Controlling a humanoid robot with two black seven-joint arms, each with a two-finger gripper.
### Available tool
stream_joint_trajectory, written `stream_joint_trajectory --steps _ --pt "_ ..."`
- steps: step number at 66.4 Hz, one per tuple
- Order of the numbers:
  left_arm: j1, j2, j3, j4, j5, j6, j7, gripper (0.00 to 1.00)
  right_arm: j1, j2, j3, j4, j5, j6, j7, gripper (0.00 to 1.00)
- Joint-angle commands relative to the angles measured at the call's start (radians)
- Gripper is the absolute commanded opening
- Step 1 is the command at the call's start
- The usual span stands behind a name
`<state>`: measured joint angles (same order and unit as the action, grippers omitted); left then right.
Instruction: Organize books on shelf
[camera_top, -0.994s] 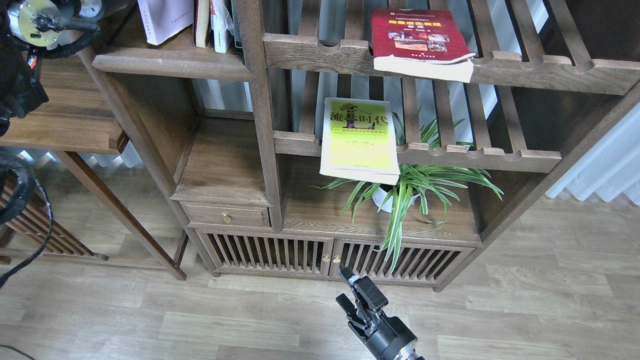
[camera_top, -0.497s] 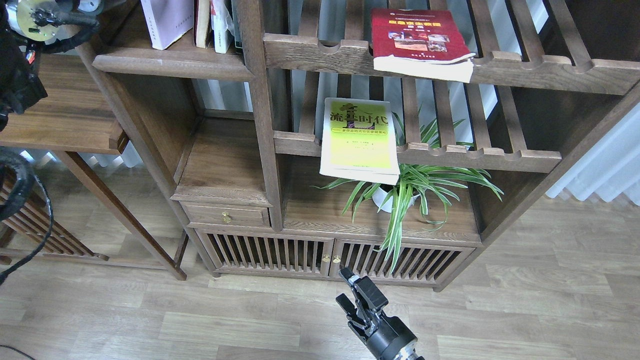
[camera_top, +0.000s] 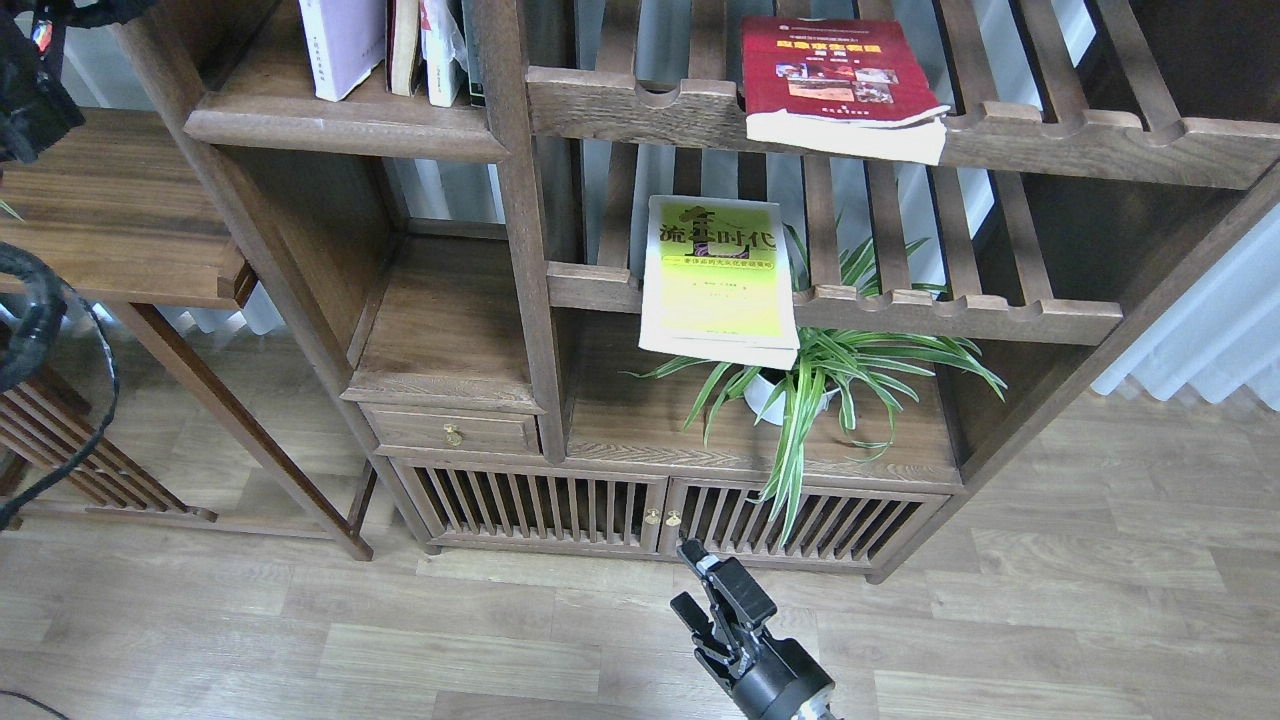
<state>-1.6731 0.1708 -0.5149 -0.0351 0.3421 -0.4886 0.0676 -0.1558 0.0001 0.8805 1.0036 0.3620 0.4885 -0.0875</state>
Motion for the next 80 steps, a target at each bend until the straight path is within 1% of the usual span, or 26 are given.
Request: stream_joint_trajectory --steps 1,14,16,19,20,23,29,33,36,38,41,43,45,48,50,52,53,55,56,61,62,71,78,80 --pt "-0.017 -0.004 -0.004 0.000 -0.003 0.000 -0.017 0.71 -0.008 0.000 0.000 0.001 0.000 0.000 0.000 0.99" --pt "-0.066 -0.004 -0.016 -0.002 -0.026 0.000 -0.022 0.73 -0.010 0.000 0.000 0.001 0.000 0.000 0.000 0.99" --pt "-0.091 -0.004 -0.016 -0.005 -0.029 0.000 -0.029 0.77 -0.010 0.000 0.000 0.003 0.000 0.000 0.000 0.99" --pt "-0.097 -0.005 -0.016 -0.009 -0.029 0.000 -0.032 0.81 -0.010 0.000 0.000 0.003 0.000 0.000 0.000 0.99" --pt "-0.097 -0.005 -0.016 -0.012 -0.032 0.000 -0.031 0.84 -0.010 0.000 0.000 0.003 0.000 0.000 0.000 0.99" --pt "-0.093 -0.004 -0.017 -0.025 -0.037 0.000 -0.032 0.88 -0.010 0.000 0.000 0.004 0.000 0.000 0.000 0.99" --pt "-0.082 0.019 -0.022 -0.065 -0.066 0.000 -0.029 0.94 -0.011 0.000 0.005 0.015 0.002 0.000 0.000 0.99" --pt "-0.071 0.056 -0.024 -0.100 -0.091 0.000 -0.017 0.95 -0.016 0.000 0.015 0.023 0.008 0.000 -0.002 0.99" --pt "-0.053 0.108 -0.022 -0.155 -0.112 0.000 -0.009 0.95 -0.018 0.000 0.028 0.029 0.018 0.000 -0.002 0.99" --pt "-0.050 0.122 -0.022 -0.178 -0.118 0.000 -0.008 0.95 -0.018 0.000 0.031 0.030 0.023 0.000 -0.003 0.99" --pt "-0.036 0.167 -0.022 -0.258 -0.152 0.000 0.003 0.97 -0.016 0.000 0.044 0.032 0.031 0.000 -0.003 0.99" --pt "-0.025 0.182 -0.022 -0.290 -0.167 0.000 0.011 0.98 -0.016 0.000 0.051 0.033 0.034 0.000 -0.003 0.99" --pt "-0.005 0.208 -0.022 -0.345 -0.202 0.000 0.027 0.98 -0.016 0.000 0.061 0.038 0.035 0.000 -0.003 0.99" --pt "0.038 0.265 -0.022 -0.454 -0.267 0.000 0.067 0.98 -0.014 0.000 0.083 0.055 0.035 0.000 -0.003 0.99" --pt "0.053 0.286 -0.022 -0.489 -0.287 0.008 0.080 0.98 -0.014 0.000 0.087 0.061 0.035 0.000 -0.003 0.99" --pt "0.082 0.322 -0.022 -0.551 -0.319 0.038 0.095 0.98 -0.014 0.000 0.095 0.072 0.035 0.000 -0.003 0.99" --pt "0.107 0.351 -0.022 -0.596 -0.339 0.066 0.098 0.98 -0.014 0.000 0.100 0.079 0.035 0.000 -0.003 0.99" --pt "0.125 0.372 -0.024 -0.634 -0.356 0.087 0.098 0.98 -0.014 0.000 0.104 0.087 0.035 0.000 -0.003 0.99" --pt "0.147 0.398 -0.027 -0.682 -0.373 0.116 0.098 0.98 -0.014 0.000 0.107 0.093 0.035 0.000 -0.003 0.99" --pt "0.203 0.469 -0.050 -0.812 -0.425 0.162 0.098 0.99 -0.013 0.000 0.115 0.107 0.035 0.000 -0.005 0.99" --pt "0.252 0.519 -0.069 -0.904 -0.460 0.169 0.098 0.99 -0.011 0.000 0.120 0.122 0.035 0.000 -0.005 0.99" --pt "0.375 0.645 -0.115 -1.086 -0.494 0.173 0.092 0.99 -0.014 0.000 0.124 0.211 0.035 0.000 -0.005 0.99" --pt "0.473 0.693 -0.163 -1.200 -0.520 0.171 0.089 0.99 -0.014 -0.025 0.144 0.274 0.035 0.000 -0.005 0.99" --pt "0.495 0.701 -0.172 -1.214 -0.523 0.171 0.089 0.99 -0.014 -0.026 0.152 0.285 0.035 0.000 -0.005 0.99"
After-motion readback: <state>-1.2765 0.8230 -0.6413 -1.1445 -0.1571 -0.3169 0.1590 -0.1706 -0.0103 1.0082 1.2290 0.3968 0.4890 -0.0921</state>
